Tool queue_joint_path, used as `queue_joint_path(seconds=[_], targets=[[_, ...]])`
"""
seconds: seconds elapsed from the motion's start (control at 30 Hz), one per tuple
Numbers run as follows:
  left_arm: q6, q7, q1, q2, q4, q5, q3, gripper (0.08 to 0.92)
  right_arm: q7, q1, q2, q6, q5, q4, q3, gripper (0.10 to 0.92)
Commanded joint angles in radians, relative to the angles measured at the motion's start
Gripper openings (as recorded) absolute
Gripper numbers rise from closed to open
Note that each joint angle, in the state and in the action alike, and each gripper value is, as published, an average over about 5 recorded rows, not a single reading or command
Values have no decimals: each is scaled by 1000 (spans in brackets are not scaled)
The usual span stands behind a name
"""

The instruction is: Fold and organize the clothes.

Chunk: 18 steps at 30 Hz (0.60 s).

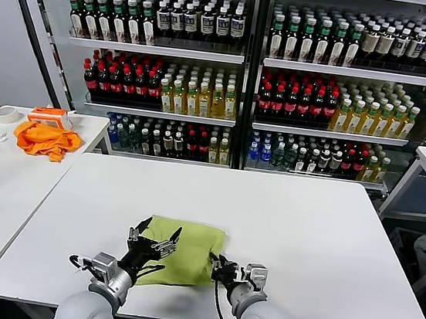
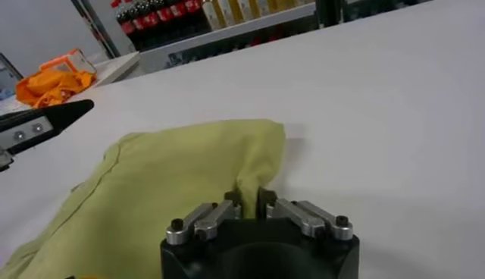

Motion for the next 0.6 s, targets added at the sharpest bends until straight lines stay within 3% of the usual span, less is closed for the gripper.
queue_joint_path(seconds=[0.03,0.17,0.43,0.6], targets=[[4,-6,3,2,-5,5,-14,823,-14,14,13,23,-149,36,31,171],[3,-8,-6,15,-4,5,-34,822,-11,26,-13,18,-183,88,75,115],[-23,-6,-20,19,26,19,-59,823,-3,3,-58,39,-240,72,177,115],[-100,21,-11,19,59,106,-62,823,9,-50,-77,66,-265,57,227,115]])
